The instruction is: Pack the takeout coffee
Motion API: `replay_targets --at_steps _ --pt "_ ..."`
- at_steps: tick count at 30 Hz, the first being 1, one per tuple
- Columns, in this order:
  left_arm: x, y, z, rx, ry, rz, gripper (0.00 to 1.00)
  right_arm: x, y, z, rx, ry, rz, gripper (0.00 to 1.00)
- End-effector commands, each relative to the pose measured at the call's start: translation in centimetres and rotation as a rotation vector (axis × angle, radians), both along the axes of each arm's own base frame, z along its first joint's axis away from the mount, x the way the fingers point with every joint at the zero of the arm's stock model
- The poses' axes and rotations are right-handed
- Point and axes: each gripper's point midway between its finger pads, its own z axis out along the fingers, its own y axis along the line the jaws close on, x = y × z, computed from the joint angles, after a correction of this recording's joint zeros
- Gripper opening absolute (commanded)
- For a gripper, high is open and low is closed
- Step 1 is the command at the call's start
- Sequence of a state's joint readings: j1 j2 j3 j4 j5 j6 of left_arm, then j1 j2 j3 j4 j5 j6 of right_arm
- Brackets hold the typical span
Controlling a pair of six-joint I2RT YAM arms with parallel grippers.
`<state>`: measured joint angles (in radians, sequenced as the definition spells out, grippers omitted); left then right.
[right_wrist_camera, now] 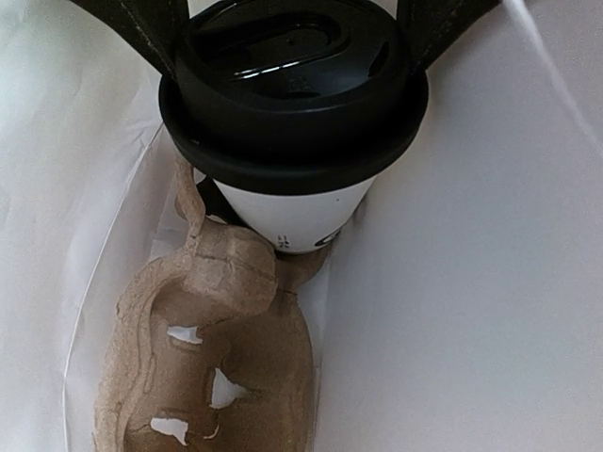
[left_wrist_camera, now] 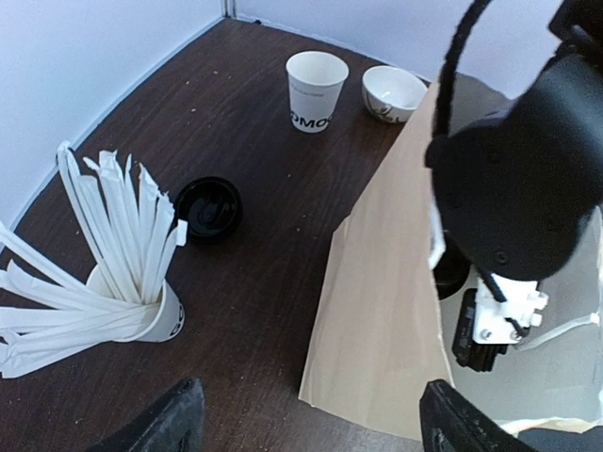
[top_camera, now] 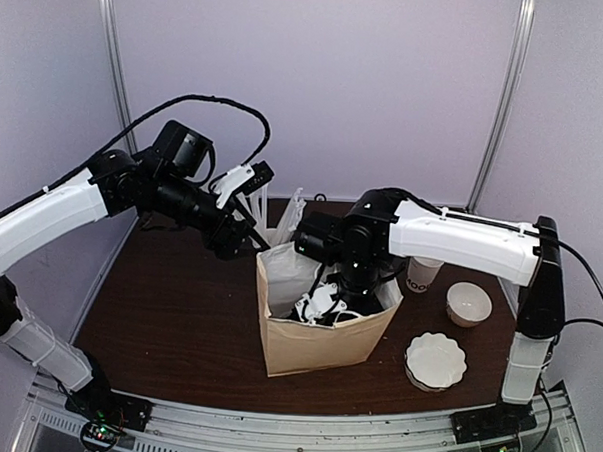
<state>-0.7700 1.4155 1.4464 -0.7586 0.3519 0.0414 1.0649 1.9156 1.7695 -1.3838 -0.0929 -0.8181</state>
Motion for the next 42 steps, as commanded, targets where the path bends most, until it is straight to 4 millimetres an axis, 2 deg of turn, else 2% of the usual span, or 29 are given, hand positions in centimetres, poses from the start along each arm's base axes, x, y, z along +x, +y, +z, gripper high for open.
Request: replay_targets --at_steps 1,6,12,19,27,35,42 --pt "-1.2 -1.3 1.8 -0.079 0.042 -0.084 0.83 -1.6 0.4 -2.5 -0.031 0.140 -0.046 0.59" --pt "-1.7 -2.2 1.6 -0.075 0.083 -0.125 0.82 -1.0 0.2 -3.6 -0.056 0.131 -0.064 0.59" --pt "-2.7 -2.5 3.0 -0.121 0.087 -0.174 0.83 -0.6 0.6 -2.8 -0.028 0.117 -0.076 0.60" --pt "-0.8 -2.6 0.8 -0.024 0.083 -0.102 0.78 -0.4 0.5 -3.4 -0.040 0.111 -0.073 0.61" --pt "-0.2 -3.2 -0.3 -0.001 0.093 -0.112 0.71 -0.2 0.7 -3.1 -0.034 0.103 -0.073 0.61" --pt "-0.3 -3.4 -0.4 -0.002 0.095 -0.123 0.69 0.5 1.0 -1.5 0.002 0.053 -0.083 0.69" --pt "-0.6 -3.5 -0.6 -0.003 0.105 -0.137 0.68 0.6 1.8 0.8 0.050 0.038 -0.112 0.73"
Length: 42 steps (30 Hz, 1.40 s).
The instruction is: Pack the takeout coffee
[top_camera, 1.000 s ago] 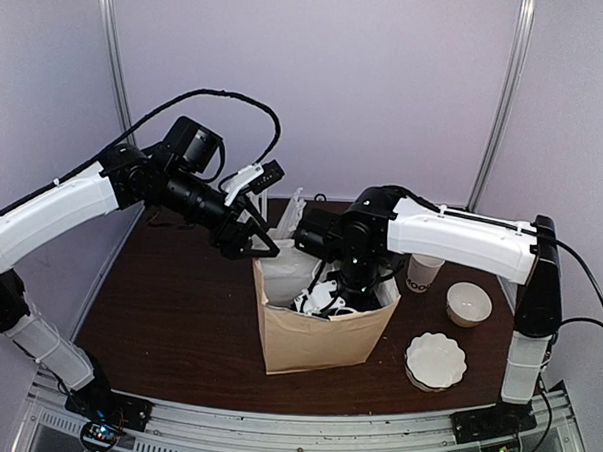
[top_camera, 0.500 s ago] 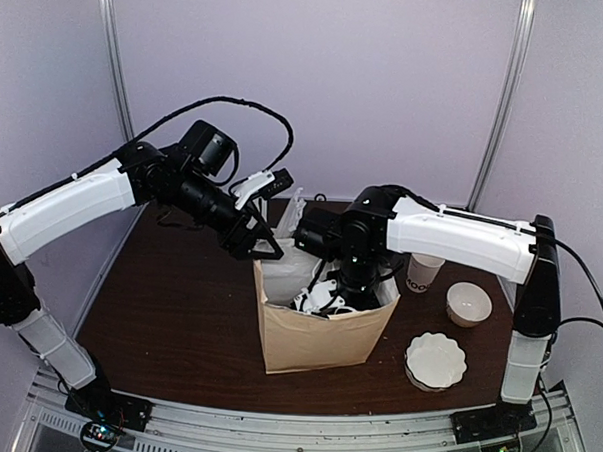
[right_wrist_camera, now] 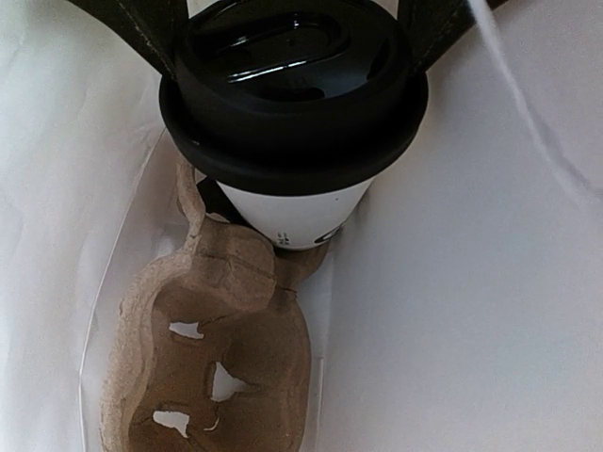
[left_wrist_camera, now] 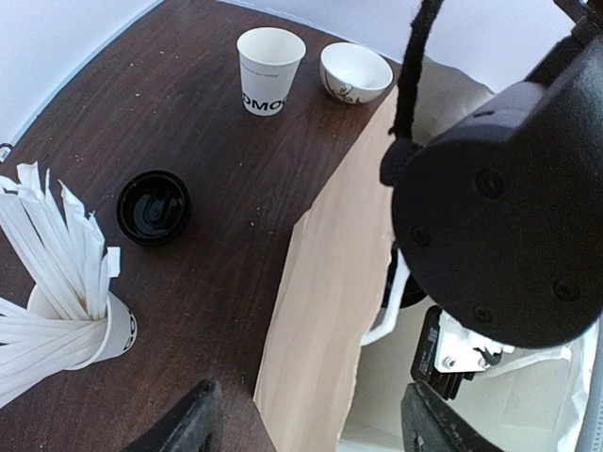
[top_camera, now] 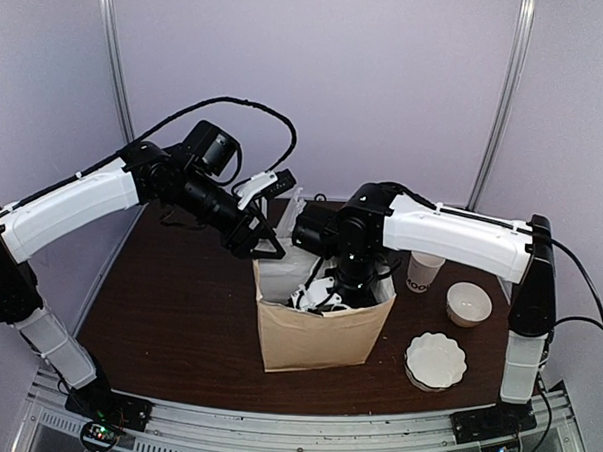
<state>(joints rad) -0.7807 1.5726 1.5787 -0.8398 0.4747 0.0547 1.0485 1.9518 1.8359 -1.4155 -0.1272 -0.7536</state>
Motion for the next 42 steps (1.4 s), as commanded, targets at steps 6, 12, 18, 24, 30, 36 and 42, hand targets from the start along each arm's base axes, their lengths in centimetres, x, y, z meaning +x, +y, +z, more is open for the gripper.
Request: replay_targets --at_steps 6,12,18,24,30,36,42 --pt "-0.6 -0.4 1.0 -0.026 -0.021 -0.039 0.68 0.2 1.3 1.5 0.056 -0.006 -0.059 0.80" --pt "-0.9 -0.2 0.8 -0.024 -0.016 -0.044 0.68 0.4 1.2 2.7 0.069 -0.033 -0.075 0.87" --pt "-1.1 -0.1 0.5 -0.019 -0.006 -0.053 0.69 0.8 1.3 4.4 0.114 -0.078 -0.093 1.00" --pt "-1.0 -0.2 0.6 -0.015 -0.009 -0.051 0.68 1.1 1.2 7.0 0.171 -0.128 -0.085 1.00" --pt "-0.7 -0.3 0.6 -0.007 -0.008 -0.051 0.62 0.4 1.6 9.7 0.249 -0.123 -0.060 0.99" --pt "-1.3 -1.2 1.1 -0.045 0.040 -0.084 0.37 -1.3 2.1 9.7 0.270 -0.034 -0.030 0.99" --pt "-1.4 -1.7 0.7 -0.051 0.069 -0.096 0.27 -1.6 2.1 9.9 0.268 -0.033 -0.020 0.99"
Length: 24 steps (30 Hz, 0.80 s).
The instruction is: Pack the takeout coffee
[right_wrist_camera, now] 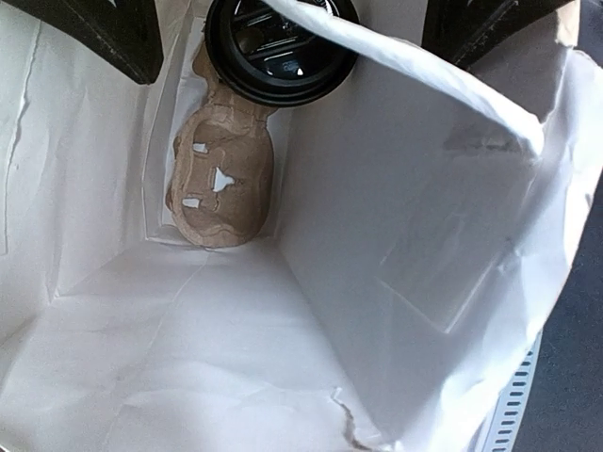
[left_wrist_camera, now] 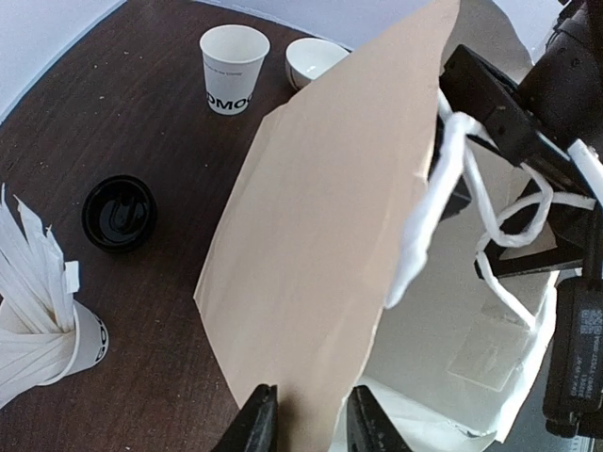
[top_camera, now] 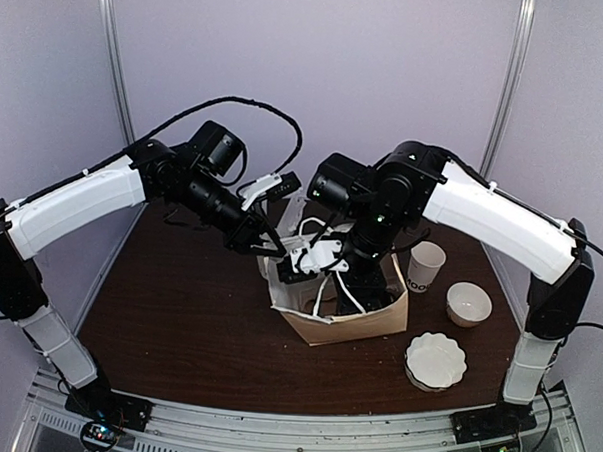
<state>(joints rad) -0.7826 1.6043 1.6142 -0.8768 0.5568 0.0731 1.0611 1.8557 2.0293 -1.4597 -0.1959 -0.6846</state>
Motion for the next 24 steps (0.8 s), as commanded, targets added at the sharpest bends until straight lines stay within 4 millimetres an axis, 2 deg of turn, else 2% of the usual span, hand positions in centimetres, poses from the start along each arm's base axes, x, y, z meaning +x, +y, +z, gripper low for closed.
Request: replay_targets --at_steps 1,4,12,14,19,22,24 --pt "-0.3 -1.0 0.8 -0.038 0.015 -0.024 0.26 -0.9 -0.2 1.4 0.023 0.006 0.029 1.00" --pt "-0.1 -1.4 1.3 -0.060 0.024 -0.023 0.23 -0.9 -0.4 2.7 0.054 -0.025 0.040 1.00" --pt "0.2 -2.2 2.4 -0.082 0.041 -0.012 0.08 -1.1 -0.5 6.2 0.143 -0.078 0.062 1.00" --pt "0.1 -2.0 2.6 -0.078 0.039 -0.009 0.00 -1.1 -0.5 6.8 0.159 -0.086 0.066 1.00" --pt "-0.4 -1.3 2.8 -0.045 0.060 -0.004 0.00 -1.2 -0.6 8.5 0.198 -0.114 0.080 0.99" --pt "-1.4 -1.2 3.3 -0.053 0.090 -0.036 0.00 0.1 -0.4 9.2 0.207 -0.182 0.038 0.99" --pt "-2.0 -1.1 3.7 -0.060 0.108 -0.046 0.00 0.5 -0.6 8.8 0.185 -0.201 0.049 0.99"
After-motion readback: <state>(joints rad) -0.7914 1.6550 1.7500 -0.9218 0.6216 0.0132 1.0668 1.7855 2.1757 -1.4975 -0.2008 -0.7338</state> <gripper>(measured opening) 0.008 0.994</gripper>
